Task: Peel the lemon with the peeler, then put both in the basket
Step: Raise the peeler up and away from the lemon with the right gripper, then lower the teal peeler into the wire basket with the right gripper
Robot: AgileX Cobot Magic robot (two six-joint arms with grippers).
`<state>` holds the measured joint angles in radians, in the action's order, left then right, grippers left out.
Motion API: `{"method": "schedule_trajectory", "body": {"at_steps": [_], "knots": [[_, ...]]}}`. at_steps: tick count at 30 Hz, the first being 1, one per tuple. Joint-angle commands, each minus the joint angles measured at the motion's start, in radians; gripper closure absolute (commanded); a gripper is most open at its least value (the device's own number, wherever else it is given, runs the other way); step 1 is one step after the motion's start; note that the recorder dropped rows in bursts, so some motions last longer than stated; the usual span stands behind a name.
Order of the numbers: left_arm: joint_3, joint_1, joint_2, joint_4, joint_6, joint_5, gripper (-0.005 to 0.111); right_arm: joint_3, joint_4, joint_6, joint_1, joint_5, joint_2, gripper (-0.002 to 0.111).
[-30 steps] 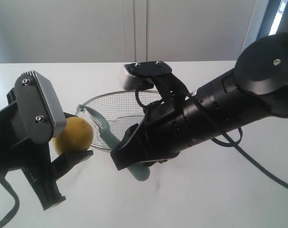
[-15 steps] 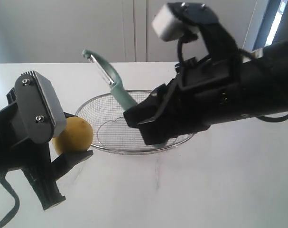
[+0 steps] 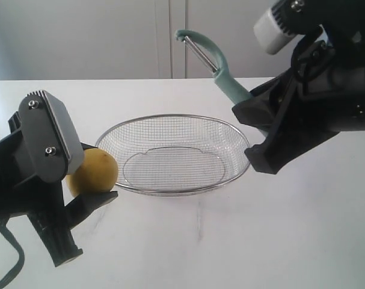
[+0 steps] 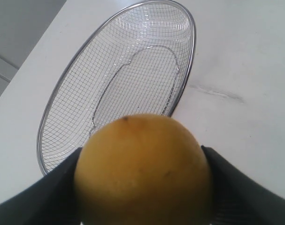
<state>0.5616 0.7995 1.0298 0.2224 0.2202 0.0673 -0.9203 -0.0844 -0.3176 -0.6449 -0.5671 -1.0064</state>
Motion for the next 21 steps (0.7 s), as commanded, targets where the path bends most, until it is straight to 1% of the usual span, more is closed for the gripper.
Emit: {"method": "schedule_trajectory", "body": {"at_steps": [1, 5, 8, 13, 16, 18, 21], "knots": [[-0.004, 0.002, -0.005, -0.008, -0.002, 0.008, 0.107, 0.003, 0.055, 0.005, 0.008, 0.053, 0.001, 0.108], [-0.004, 0.002, -0.005, -0.008, -0.002, 0.008, 0.107, 0.003, 0.104, 0.016, 0.008, 0.077, 0.001, 0.108], [-0.004, 0.002, -0.005, -0.008, -0.004, 0.008, 0.107, 0.003, 0.104, 0.082, 0.008, 0.101, -0.023, 0.108], [-0.004, 0.002, -0.005, -0.008, -0.004, 0.012, 0.107, 0.003, 0.112, 0.146, 0.008, 0.121, -0.124, 0.108], [-0.004, 0.002, -0.005, -0.008, -0.006, 0.014, 0.107, -0.012, 0.158, 0.205, 0.008, 0.127, -0.205, 0.108], [-0.004, 0.002, -0.005, -0.008, -0.006, 0.014, 0.107, -0.045, 0.191, 0.264, 0.027, 0.121, -0.265, 0.108], [-0.004, 0.002, -0.005, -0.008, -0.006, 0.014, 0.107, -0.11, 0.191, 0.292, 0.072, 0.117, -0.35, 0.108]]}}
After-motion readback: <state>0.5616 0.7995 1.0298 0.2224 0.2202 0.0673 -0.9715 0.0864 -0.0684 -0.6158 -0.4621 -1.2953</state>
